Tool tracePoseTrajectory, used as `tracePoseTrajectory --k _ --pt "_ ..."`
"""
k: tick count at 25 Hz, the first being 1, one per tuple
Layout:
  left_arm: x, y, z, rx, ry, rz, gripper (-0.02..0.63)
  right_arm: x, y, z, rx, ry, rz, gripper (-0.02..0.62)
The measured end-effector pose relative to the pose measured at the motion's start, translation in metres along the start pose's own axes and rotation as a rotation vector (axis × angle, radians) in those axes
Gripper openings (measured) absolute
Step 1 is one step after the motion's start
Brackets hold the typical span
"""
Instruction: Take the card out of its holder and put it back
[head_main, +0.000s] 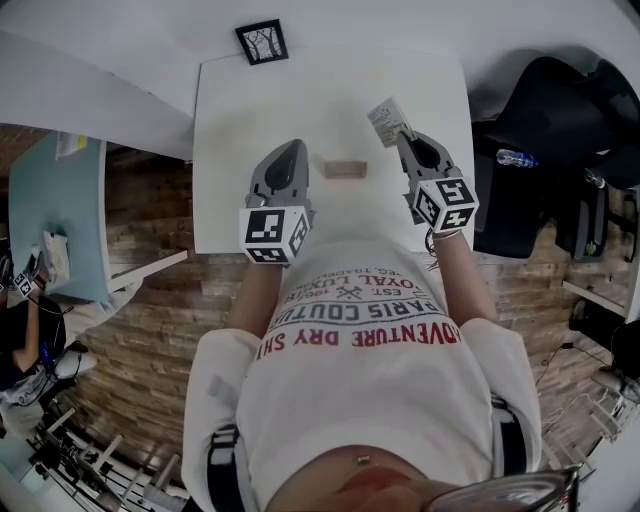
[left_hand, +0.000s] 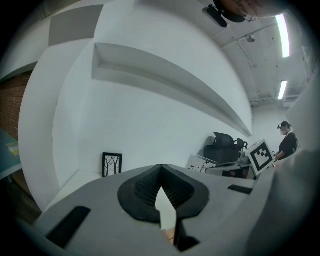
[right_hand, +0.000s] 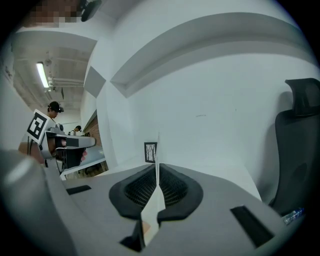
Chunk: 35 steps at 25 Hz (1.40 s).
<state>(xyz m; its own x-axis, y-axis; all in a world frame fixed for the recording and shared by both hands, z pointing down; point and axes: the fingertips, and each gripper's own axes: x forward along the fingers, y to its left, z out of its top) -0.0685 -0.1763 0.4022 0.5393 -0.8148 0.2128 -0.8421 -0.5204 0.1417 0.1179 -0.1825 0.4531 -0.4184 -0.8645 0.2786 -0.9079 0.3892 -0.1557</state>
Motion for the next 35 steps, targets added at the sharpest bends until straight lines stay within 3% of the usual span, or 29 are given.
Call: tracePoseTrajectory --k 7,14,23,28,35 --pt "-0.002 0.004 -0.012 -0.033 0.019 0.004 0.025 0.017 0.025 0.002 -0.13 0.018 0.211 0.034" --pt "-0.008 0.003 -0.033 -0.062 0.069 0.031 0.025 0.025 0.047 -0.01 -0.179 0.058 0.397 0.034" --pt "-0.02 0.018 -0.055 -0.118 0.125 0.097 0.025 0.028 0.083 -0.029 -0.273 0.183 0.827 0.034" --pt "-0.023 0.025 -0.061 -0.136 0.135 0.124 0.026 0.035 0.087 -0.04 -0.304 0.257 0.921 0.034" --pt "-0.019 0.021 -0.066 -0.149 0.146 0.134 0.026 0.034 0.088 -0.051 -0.329 0.294 0.975 0.034"
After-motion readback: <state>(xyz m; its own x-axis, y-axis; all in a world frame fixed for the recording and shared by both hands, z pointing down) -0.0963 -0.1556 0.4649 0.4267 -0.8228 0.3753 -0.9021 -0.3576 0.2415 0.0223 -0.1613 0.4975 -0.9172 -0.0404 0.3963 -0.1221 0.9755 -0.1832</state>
